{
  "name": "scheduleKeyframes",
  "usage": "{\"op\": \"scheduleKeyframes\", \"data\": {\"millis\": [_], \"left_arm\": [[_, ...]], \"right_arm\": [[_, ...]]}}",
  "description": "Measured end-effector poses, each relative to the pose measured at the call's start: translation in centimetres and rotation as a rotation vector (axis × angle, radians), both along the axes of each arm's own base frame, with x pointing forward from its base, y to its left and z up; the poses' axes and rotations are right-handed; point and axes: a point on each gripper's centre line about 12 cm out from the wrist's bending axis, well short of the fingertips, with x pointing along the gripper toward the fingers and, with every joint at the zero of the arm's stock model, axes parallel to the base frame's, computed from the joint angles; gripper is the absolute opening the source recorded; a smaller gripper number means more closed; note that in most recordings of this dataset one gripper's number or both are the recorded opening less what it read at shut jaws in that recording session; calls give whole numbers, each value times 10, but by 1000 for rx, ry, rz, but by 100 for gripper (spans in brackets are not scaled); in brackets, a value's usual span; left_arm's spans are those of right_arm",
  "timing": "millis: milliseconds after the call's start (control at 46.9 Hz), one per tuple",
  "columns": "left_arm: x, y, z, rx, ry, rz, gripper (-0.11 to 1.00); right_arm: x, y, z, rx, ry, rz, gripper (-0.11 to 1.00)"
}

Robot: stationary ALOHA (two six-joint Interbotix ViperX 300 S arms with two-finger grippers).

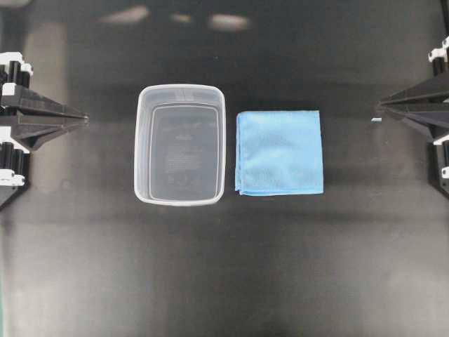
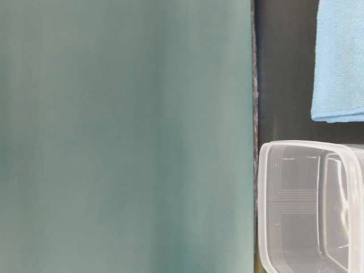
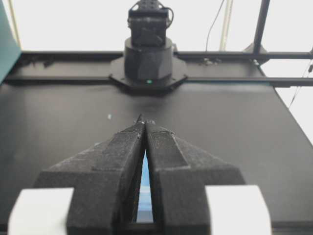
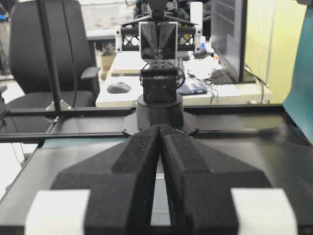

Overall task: Place the blue towel into the container with the left arm.
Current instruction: 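Move the left gripper over the blue towel's near edge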

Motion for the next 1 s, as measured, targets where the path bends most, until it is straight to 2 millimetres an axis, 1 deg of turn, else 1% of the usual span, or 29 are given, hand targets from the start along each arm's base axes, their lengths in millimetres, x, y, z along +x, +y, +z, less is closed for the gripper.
{"op": "scheduleKeyframes", "data": {"millis": [21,64,107,128,192,298,383,511,618,660,767,831,873,916,959,1001], "left_arm": [[0,0,0,0,0,-2,5],[1,0,0,-6,12,-4,2],[8,-1,2,-3,57,-7,0],[11,-1,2,-2,86,-7,0],[21,-1,2,0,158,-5,0],[39,0,10,1,259,-1,0],[56,0,17,4,330,2,0],[89,1,23,13,448,7,0],[123,2,24,18,560,9,0],[139,2,22,19,612,10,0],[170,2,15,28,724,11,0],[189,4,10,40,792,11,1],[198,6,7,49,832,13,1],[208,7,5,57,863,13,2],[218,10,2,65,892,15,4],[228,12,-1,75,915,15,11]], "right_arm": [[0,0,0,-2,-2,-2,1],[0,0,0,0,0,0,5],[-1,0,-1,0,0,0,0],[-1,0,0,1,-2,0,0],[-2,0,0,3,-6,0,0],[-4,0,1,6,-12,0,0],[-5,0,1,6,-8,0,0],[-7,0,-3,6,31,2,0],[-8,0,-7,6,69,2,3],[-9,0,-8,8,75,0,8],[-13,0,-7,8,83,0,28],[-15,0,-6,9,84,0,43],[-17,0,-5,9,84,-1,54],[-19,-1,-5,10,86,-3,63],[-20,0,-5,10,87,-3,69],[-21,-1,-5,10,90,-4,73]]}}
